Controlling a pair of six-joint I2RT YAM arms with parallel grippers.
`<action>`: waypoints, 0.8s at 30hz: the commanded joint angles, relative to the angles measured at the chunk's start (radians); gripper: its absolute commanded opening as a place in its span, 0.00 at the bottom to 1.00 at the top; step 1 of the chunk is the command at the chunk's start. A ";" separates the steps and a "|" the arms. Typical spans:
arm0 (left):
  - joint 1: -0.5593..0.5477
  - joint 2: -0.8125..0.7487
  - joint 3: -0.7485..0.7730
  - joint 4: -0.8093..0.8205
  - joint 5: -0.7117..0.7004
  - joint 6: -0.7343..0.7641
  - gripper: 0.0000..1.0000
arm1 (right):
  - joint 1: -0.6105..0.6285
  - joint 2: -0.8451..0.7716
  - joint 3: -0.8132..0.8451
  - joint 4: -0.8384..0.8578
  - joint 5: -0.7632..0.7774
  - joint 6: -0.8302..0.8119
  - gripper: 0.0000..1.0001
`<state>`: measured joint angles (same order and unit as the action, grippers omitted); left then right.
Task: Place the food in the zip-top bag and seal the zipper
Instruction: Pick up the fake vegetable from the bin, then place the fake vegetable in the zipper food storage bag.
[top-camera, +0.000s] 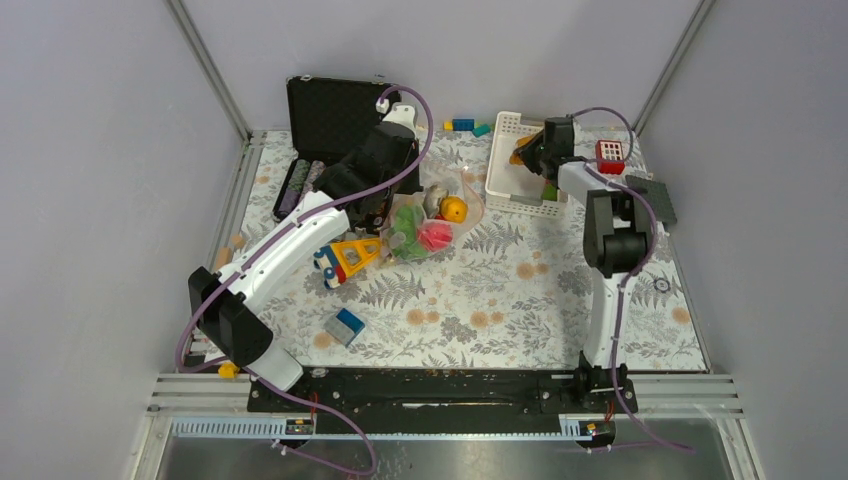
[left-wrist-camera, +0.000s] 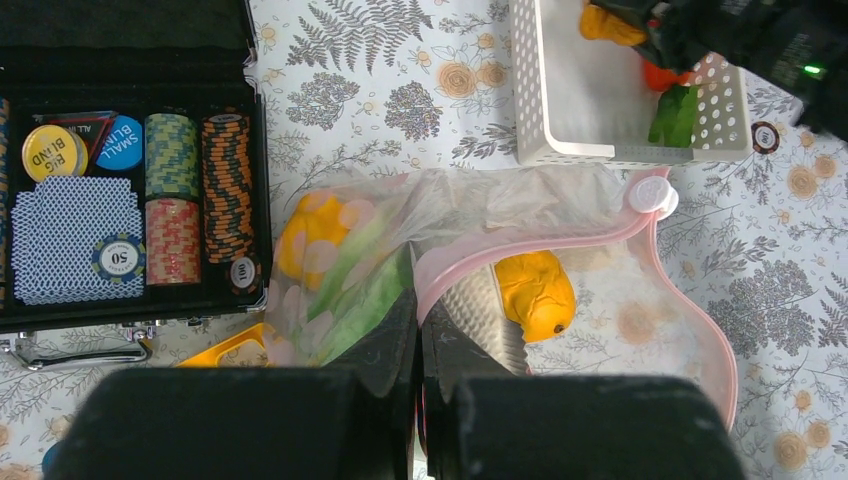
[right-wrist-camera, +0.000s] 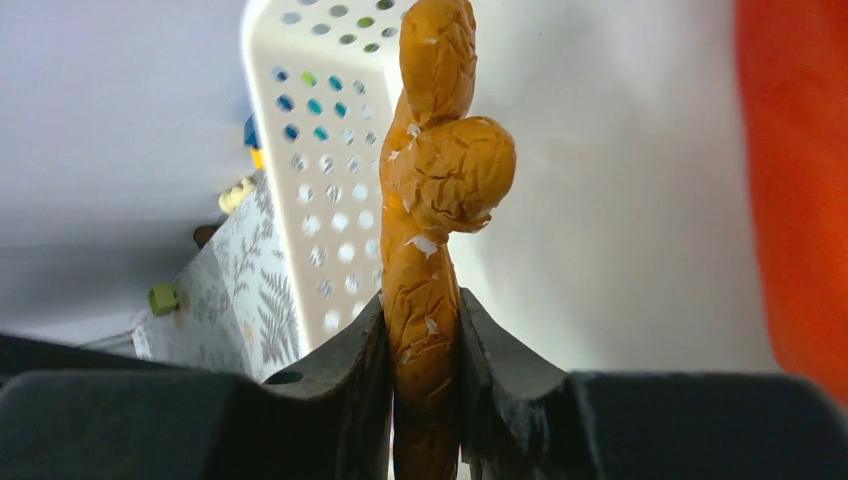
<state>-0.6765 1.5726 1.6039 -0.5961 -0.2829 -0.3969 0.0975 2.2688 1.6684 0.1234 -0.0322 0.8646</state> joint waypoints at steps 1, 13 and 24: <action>0.009 -0.027 0.026 0.006 0.014 -0.031 0.00 | 0.007 -0.286 -0.155 0.013 0.058 -0.140 0.14; 0.008 -0.068 -0.036 -0.034 0.069 -0.056 0.00 | 0.222 -0.930 -0.448 -0.222 -0.369 -0.437 0.13; 0.006 -0.151 -0.133 -0.003 0.135 -0.070 0.00 | 0.510 -0.993 -0.442 -0.309 -0.316 -0.574 0.12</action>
<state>-0.6750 1.4937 1.5116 -0.6357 -0.1791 -0.4484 0.5575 1.2263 1.2221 -0.1215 -0.3824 0.3546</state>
